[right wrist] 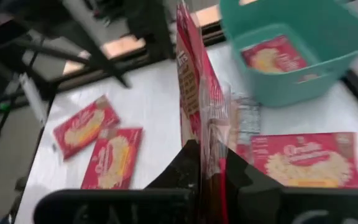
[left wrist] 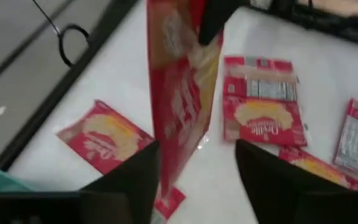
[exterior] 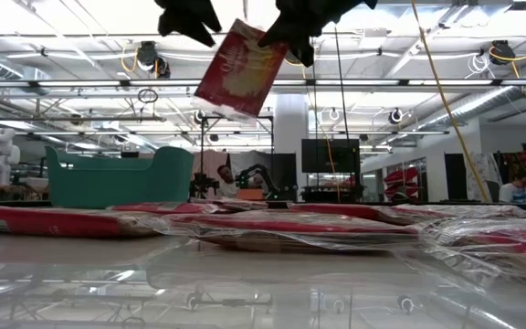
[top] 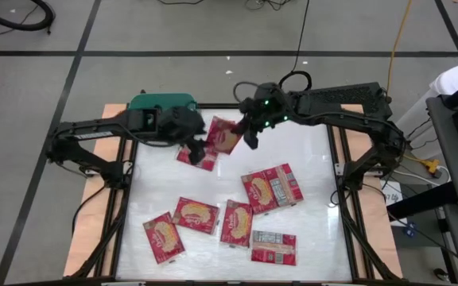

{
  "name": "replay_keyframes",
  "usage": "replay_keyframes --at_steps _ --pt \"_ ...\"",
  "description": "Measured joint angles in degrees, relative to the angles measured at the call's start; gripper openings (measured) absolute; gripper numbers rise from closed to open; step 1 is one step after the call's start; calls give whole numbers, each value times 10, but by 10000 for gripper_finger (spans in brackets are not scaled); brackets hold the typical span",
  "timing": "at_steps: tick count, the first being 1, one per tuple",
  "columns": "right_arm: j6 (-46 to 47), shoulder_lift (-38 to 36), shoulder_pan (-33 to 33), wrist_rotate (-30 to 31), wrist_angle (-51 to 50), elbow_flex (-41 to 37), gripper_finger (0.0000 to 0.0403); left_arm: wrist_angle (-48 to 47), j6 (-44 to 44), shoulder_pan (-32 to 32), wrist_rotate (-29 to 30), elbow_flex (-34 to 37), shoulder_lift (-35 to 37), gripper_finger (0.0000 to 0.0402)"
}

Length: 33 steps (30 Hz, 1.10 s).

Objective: Sort popcorn bags into baskets
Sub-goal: Put the red popcorn bag into the green bin

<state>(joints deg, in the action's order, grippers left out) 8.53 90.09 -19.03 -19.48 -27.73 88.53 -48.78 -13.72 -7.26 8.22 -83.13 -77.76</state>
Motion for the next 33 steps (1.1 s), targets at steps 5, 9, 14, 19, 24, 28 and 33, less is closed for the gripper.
replay_keyframes --at_steps 5,9,14,19,24,28,33 --pt "52 -17 -26 0 23 0 14 -20 3 -35 33 0 48 271" --pt "85 -26 -31 -2 96 0 11 -20 36 -68 29 0 76 273" --pt "131 -26 -30 -3 189 0 10 -8 84 -111 0 0 109 252" --pt "160 -26 -23 1 260 0 10 0 129 -151 -24 0 144 230" --pt "167 -26 -11 28 331 0 9 34 140 -189 -112 0 165 211" --pt "152 -24 -7 32 351 0 9 78 133 -205 -144 0 168 193" --pt "146 -21 -8 32 352 0 9 116 134 -219 -194 0 156 168"
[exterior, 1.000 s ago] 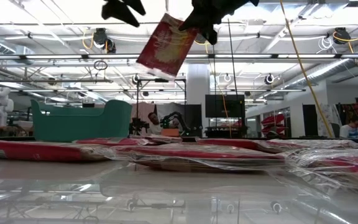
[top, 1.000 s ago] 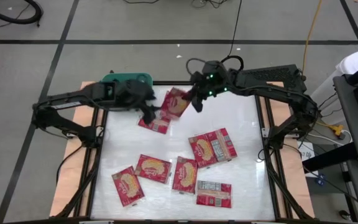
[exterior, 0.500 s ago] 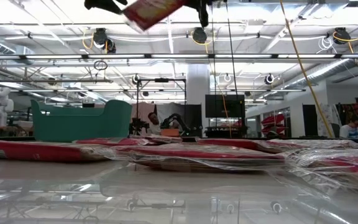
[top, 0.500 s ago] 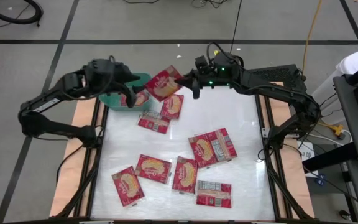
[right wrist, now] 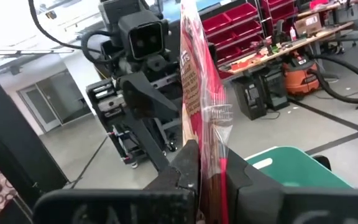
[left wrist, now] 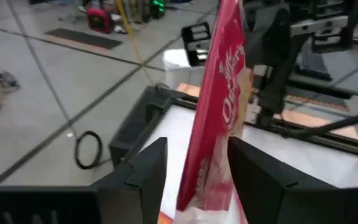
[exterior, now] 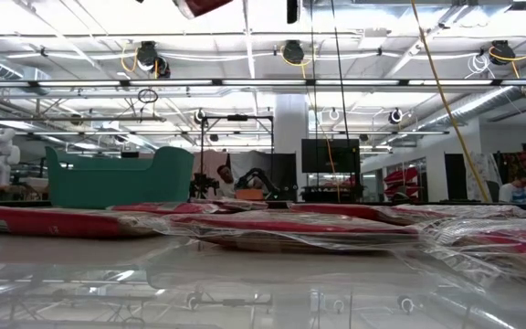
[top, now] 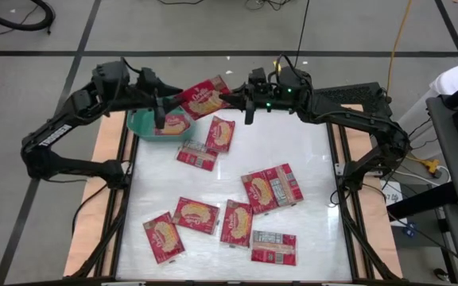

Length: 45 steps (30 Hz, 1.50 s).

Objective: Sort popcorn bags into baskets
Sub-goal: Put the red popcorn bag into the green bin

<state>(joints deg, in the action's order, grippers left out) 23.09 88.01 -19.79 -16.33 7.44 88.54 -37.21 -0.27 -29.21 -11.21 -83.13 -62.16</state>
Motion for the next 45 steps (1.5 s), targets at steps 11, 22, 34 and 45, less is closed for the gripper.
replay_keyframes --at_steps 11,22,34,45 --pt "-63 1 -7 -3 -1 0 14 -6 47 -8 -53 0 -23 45" --pt "-47 1 -37 -1 -42 -46 70 -97 132 -58 11 0 -23 31" --pt "-27 1 -67 -4 -124 -81 120 -305 214 -159 111 1 -93 34" --pt "-11 1 -68 -5 -127 -84 121 -381 231 -235 63 1 -180 23"
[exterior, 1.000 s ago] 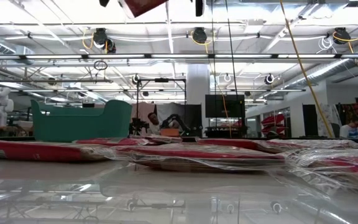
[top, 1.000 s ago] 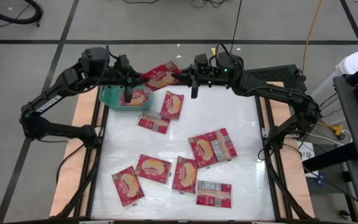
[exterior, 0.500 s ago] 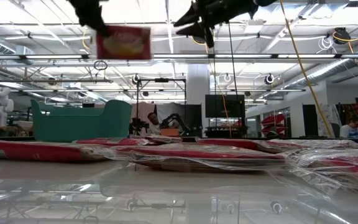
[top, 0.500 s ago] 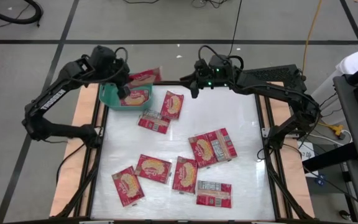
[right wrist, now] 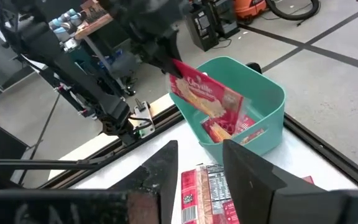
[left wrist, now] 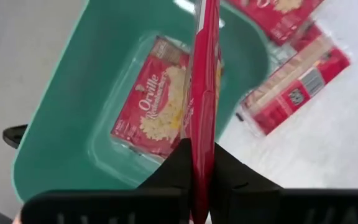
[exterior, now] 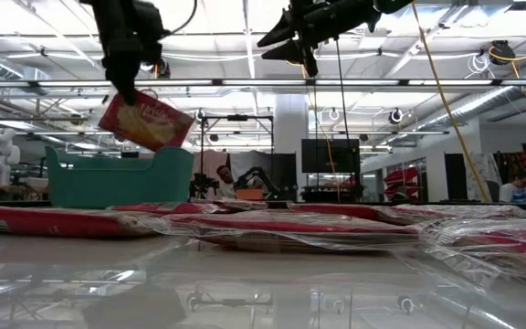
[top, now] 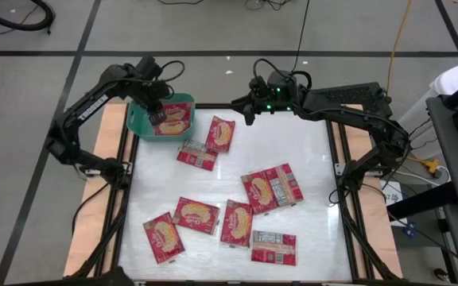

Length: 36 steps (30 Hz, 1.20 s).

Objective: Sort popcorn bags into baskets
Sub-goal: Put the red popcorn bag into the green bin

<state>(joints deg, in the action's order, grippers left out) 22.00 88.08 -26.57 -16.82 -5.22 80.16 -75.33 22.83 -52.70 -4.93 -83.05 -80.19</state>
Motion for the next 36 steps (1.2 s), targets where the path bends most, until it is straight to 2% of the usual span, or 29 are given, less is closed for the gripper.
replay_keyframes --at_steps 5,10,25,28,32,36 --pt "1 0 0 0 2 0 121 1 10 -21 -5 0 -49 34" --pt "39 0 3 0 2 0 121 -20 6 -32 -54 0 -92 23" --pt "65 0 37 1 7 0 121 -23 5 -36 -55 0 -155 61" --pt "79 0 43 1 7 0 121 -21 6 -36 -40 0 -158 61" --pt "79 0 52 1 7 0 121 -15 2 -36 19 0 -159 65" --pt "79 0 57 1 7 0 121 -10 -26 -40 55 0 -159 96"
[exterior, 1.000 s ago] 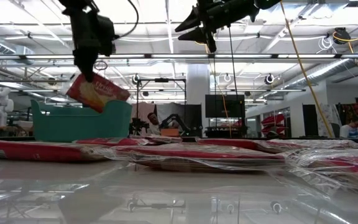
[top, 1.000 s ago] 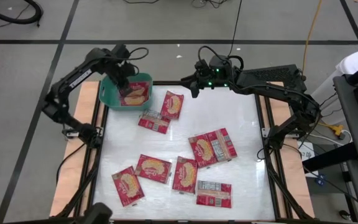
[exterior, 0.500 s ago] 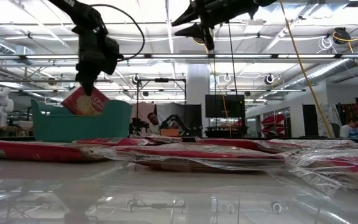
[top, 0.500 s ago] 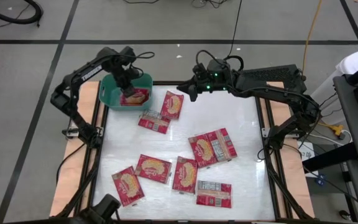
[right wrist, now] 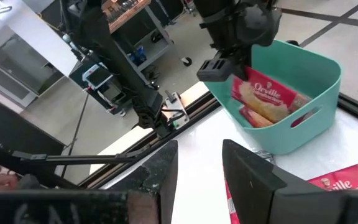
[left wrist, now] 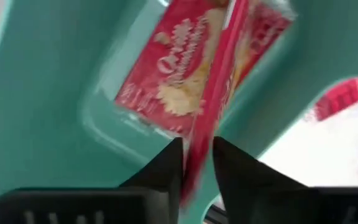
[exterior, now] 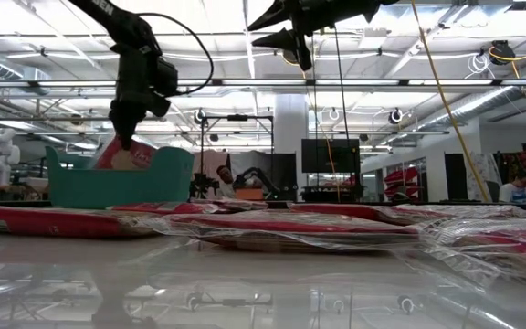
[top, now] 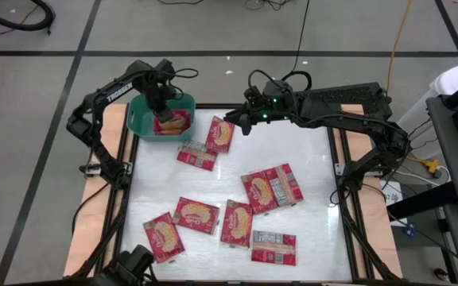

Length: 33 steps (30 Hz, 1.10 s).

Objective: Sort popcorn bags into baskets
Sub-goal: Put the red popcorn bag into the green bin

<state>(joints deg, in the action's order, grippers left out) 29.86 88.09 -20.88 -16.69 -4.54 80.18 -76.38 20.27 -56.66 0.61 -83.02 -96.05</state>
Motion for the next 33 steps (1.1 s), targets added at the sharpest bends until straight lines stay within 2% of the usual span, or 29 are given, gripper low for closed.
replay_keyframes --at_steps 8,13,18,22,27,33 --pt "-4 0 0 -1 -1 0 121 1 -51 0 26 0 0 204" --pt "20 -2 4 -24 -33 0 121 -18 -111 1 -36 0 2 238" --pt "56 -25 5 -28 -182 0 121 -24 -162 13 -114 0 28 229" --pt "52 -44 9 2 -332 1 121 11 -179 41 -131 0 68 204" --pt "36 -46 15 2 -490 0 129 63 -196 85 -142 0 122 176" --pt "23 -48 18 2 -518 -42 165 99 -205 140 -142 0 161 164"
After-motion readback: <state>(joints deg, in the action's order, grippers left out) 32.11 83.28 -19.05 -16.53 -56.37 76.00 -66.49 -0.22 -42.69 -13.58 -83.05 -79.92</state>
